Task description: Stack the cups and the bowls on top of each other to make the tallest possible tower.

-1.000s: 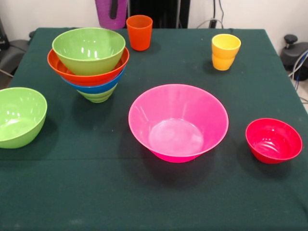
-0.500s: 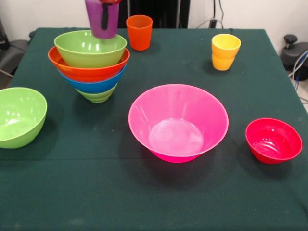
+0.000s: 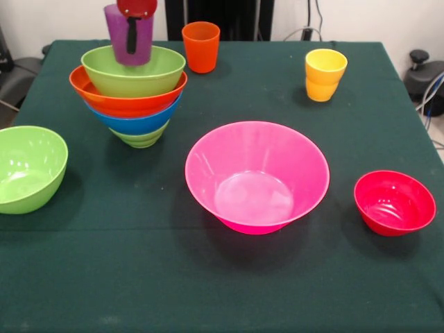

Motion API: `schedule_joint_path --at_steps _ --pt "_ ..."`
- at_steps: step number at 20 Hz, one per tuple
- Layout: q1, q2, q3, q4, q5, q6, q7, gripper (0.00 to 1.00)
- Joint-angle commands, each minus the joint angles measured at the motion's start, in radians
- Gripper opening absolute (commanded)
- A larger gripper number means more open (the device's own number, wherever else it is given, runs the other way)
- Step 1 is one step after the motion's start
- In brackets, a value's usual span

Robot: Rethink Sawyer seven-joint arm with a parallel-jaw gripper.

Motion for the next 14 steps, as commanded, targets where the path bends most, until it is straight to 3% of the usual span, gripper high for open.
schedule_joint_path --at_steps 1,14 --pt "0.0 0.056 0.107 -0.078 -0.064 0.068 -0.069 0.0" --pt "-0.006 0.067 0.105 -0.111 -0.064 0.087 -0.076 0.0"
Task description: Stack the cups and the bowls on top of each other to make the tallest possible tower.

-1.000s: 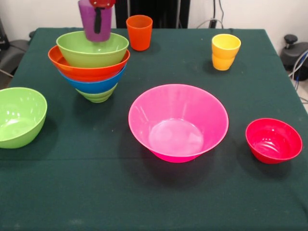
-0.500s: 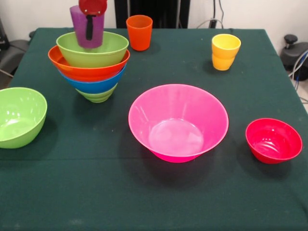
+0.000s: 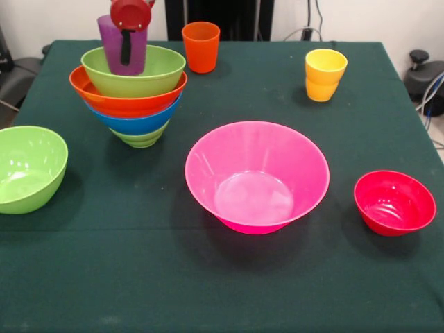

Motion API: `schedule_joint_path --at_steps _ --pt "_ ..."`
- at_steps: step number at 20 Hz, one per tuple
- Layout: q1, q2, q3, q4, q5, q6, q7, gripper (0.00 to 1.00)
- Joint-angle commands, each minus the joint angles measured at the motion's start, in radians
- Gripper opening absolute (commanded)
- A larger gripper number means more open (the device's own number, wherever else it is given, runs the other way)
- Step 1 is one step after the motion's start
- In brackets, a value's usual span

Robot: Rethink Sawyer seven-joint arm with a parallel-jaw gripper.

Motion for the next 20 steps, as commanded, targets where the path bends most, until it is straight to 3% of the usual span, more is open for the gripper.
schedule_joint_path --at_steps 1,10,20 --pt "-0.004 0.03 0.101 -0.066 -0.065 0.086 -0.076 0.0" --pt "-0.004 0.105 0.118 -0.109 -0.066 0.016 -0.06 0.0" --pt "-0.01 0.132 0.127 -0.129 -0.073 0.004 -0.06 0.0"
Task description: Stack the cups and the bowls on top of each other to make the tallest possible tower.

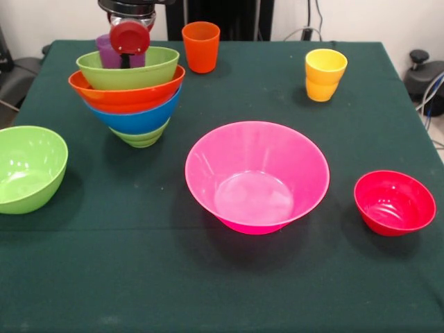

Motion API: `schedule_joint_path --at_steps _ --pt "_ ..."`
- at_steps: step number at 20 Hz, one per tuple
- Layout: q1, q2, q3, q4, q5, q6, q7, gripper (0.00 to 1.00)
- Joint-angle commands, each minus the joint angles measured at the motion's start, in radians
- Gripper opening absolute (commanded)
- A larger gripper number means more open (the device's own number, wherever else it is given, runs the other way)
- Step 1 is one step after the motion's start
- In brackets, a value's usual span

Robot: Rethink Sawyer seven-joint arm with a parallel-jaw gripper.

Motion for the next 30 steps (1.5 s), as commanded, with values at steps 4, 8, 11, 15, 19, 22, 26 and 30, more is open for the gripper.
schedule_joint_path --at_steps 4,8,11,15,19,22,26,30 --pt "-0.019 0.06 0.123 -0.064 -0.073 0.005 -0.067 0.0" --pt "-0.024 0.062 0.126 -0.07 -0.08 0.011 -0.071 0.0" --pt "-0.024 0.063 0.125 -0.074 -0.081 0.021 -0.07 0.0" --pt "-0.018 0.061 0.118 -0.074 -0.074 0.04 -0.06 0.0" --pt "-0.001 0.06 0.106 -0.071 -0.067 0.042 -0.042 0.0" --pt "0.014 0.063 0.097 -0.068 -0.06 0.039 -0.025 0.0" --pt "0.047 0.062 0.074 -0.06 -0.045 0.043 0.007 0.0" --pt "0.059 0.066 0.064 -0.067 -0.043 0.051 0.008 0.0"
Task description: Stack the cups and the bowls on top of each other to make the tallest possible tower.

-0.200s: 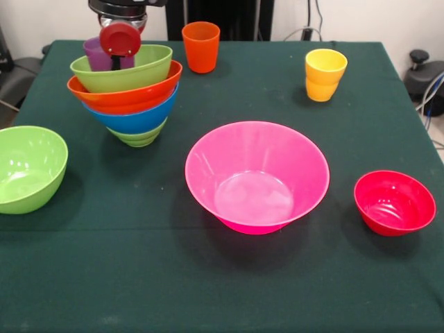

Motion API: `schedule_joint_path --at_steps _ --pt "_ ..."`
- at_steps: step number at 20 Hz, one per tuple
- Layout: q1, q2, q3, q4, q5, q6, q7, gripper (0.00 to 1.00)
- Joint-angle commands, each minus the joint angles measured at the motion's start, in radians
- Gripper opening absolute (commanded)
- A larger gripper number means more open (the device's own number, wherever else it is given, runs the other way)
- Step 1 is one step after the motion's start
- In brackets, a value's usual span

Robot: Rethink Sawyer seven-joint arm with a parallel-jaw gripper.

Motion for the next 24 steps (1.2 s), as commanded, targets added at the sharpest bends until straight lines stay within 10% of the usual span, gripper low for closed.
schedule_joint_path --at_steps 1,24 --pt "0.062 0.062 0.064 -0.044 -0.029 0.053 0.008 0.0" --pt "0.138 0.081 0.047 -0.059 -0.02 0.046 0.008 0.0"
